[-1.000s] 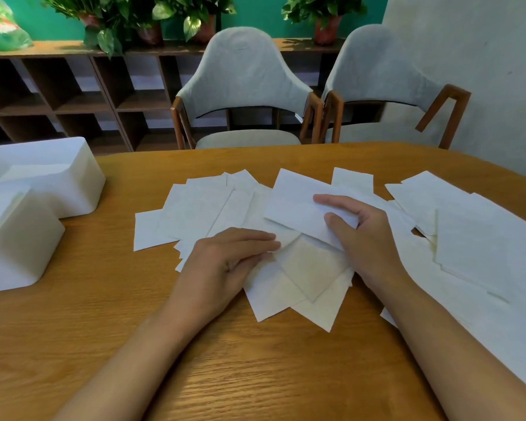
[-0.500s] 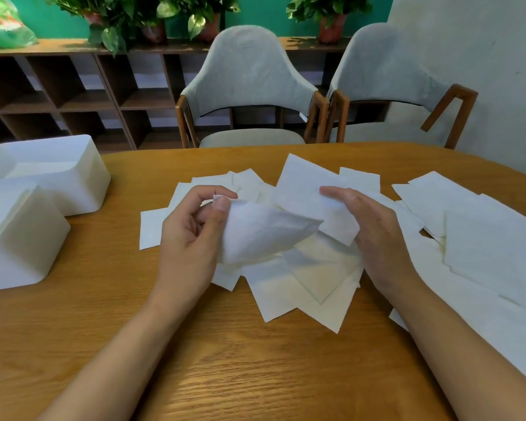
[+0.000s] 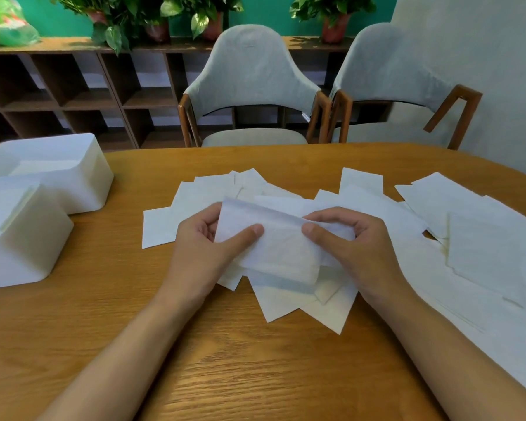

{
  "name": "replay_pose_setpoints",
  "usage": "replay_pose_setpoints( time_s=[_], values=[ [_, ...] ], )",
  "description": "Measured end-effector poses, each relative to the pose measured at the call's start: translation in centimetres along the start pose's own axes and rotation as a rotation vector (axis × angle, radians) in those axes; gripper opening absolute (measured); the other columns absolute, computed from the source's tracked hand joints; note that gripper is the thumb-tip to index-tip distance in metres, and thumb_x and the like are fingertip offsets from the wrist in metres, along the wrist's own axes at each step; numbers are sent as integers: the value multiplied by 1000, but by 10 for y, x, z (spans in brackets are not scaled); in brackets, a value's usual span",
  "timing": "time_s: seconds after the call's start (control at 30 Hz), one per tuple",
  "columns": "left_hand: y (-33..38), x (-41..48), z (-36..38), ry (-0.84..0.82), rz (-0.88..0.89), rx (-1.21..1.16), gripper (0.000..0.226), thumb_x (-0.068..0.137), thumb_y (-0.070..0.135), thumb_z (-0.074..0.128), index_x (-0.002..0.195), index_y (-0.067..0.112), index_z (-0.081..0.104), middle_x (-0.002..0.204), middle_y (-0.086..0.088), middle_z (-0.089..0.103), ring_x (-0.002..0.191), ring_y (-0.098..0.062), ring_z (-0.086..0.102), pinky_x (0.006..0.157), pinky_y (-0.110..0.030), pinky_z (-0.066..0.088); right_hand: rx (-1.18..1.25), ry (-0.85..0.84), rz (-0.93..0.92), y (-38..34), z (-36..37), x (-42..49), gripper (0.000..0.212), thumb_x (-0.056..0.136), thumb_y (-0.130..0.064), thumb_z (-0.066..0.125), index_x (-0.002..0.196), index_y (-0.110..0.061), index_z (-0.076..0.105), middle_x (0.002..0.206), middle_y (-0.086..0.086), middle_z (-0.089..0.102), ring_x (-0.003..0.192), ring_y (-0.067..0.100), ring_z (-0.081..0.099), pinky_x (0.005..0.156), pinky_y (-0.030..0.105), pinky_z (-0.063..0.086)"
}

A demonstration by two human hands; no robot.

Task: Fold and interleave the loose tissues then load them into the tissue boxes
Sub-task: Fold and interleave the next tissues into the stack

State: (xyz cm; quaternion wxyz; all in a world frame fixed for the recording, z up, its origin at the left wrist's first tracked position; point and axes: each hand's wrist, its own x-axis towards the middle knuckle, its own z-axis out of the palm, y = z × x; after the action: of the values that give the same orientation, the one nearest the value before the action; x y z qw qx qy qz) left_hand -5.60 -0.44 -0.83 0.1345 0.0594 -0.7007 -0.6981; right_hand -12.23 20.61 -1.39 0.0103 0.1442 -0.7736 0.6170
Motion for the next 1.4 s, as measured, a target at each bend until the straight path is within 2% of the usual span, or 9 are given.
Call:
replay_pose_setpoints(
  time_s=[0.37, 0.6, 0.73, 0.83, 0.93, 1.07, 1.2, 1.33, 1.4],
  values=[
    [-11, -2, 13, 70, -63, -156, 33, 88, 12, 79, 120, 13, 71, 107, -6, 80, 99, -27, 78, 84, -40, 64, 73, -199, -32, -1, 10, -4, 59, 75, -51, 74, 129, -50, 50, 111, -37, 56, 106, -8, 59, 71, 19, 58],
    [-14, 0, 12, 59, -25, -59, 34, 86, 10, 82, 117, 11, 70, 102, -5, 81, 95, -24, 78, 82, -40, 64, -63, -142, -88, 1, 15, -5, 59, 86, -58, 64, 137, -62, 35, 136, -40, 38, 123, 2, 49, 83, 16, 57],
    [-15, 1, 12, 105, 68, 77, 50, 83, 26, 85, 127, 22, 63, 120, 11, 73, 111, -8, 70, 85, -25, 60, -52, -78, -132, -4, 11, -4, 59, 89, -49, 70, 138, -55, 38, 133, -44, 35, 121, -3, 49, 78, 14, 55],
    [-11, 1, 10, 70, 66, 52, 58, 86, 35, 79, 139, 35, 53, 126, 11, 69, 114, -6, 68, 88, -27, 60, 35, -70, -130, -7, 3, -1, 62, 87, -44, 73, 139, -49, 40, 130, -42, 40, 113, -5, 54, 69, 16, 55],
    [-6, -2, 12, -25, 10, -50, 52, 95, 17, 72, 140, 32, 50, 111, 0, 79, 100, -18, 76, 80, -35, 64, -10, -41, -113, -5, 2, 1, 57, 90, -36, 70, 136, -49, 40, 126, -45, 39, 112, 5, 56, 71, 13, 54],
    [-11, -3, 16, 65, 64, 6, 48, 95, 10, 73, 134, 29, 51, 96, -4, 79, 91, -18, 78, 68, -35, 65, 60, -136, -82, -9, -2, 1, 53, 89, -32, 71, 134, -46, 48, 120, -51, 43, 110, -17, 52, 75, 5, 49],
    [-19, -4, 20, 103, 118, 36, 47, 94, 12, 76, 127, 31, 50, 92, -4, 75, 91, -21, 76, 58, -34, 62, -80, -207, -72, -3, -5, 1, 22, 94, -30, 67, 110, -45, 71, 112, -49, 56, 109, -19, 48, 80, 6, 45],
    [-24, -1, 15, 52, 332, 375, 55, 89, 18, 82, 131, 30, 48, 117, 13, 62, 111, -12, 63, 82, -24, 56, -93, -59, -21, 6, -10, 8, 25, 98, -20, 63, 108, -41, 75, 106, -50, 58, 108, -21, 48, 91, 12, 39],
    [-27, 0, 11, -29, 516, 648, 48, 84, 11, 82, 125, 25, 59, 132, 8, 51, 125, -10, 52, 95, -25, 49, -91, 37, -8, 8, -16, 12, 25, 98, -19, 63, 107, -39, 75, 103, -52, 56, 104, -24, 47, 89, 13, 37]
  ],
)
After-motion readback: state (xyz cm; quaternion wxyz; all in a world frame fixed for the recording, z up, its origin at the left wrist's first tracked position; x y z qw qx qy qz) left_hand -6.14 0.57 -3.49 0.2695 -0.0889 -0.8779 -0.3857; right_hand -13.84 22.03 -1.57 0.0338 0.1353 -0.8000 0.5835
